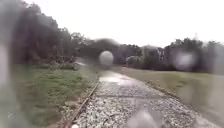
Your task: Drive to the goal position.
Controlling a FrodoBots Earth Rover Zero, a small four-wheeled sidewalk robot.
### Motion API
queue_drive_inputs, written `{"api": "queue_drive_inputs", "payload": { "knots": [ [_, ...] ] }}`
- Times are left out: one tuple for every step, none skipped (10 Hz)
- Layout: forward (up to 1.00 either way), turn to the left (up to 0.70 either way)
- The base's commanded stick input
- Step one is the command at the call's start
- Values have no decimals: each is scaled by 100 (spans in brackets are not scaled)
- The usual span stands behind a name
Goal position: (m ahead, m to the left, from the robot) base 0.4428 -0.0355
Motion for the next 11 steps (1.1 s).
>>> {"api": "queue_drive_inputs", "payload": {
  "knots": [
    [70,0],
    [70,0],
    [70,0],
    [70,0],
    [70,0],
    [70,0],
    [70,0],
    [70,0],
    [70,0],
    [70,0],
    [70,0]
  ]
}}
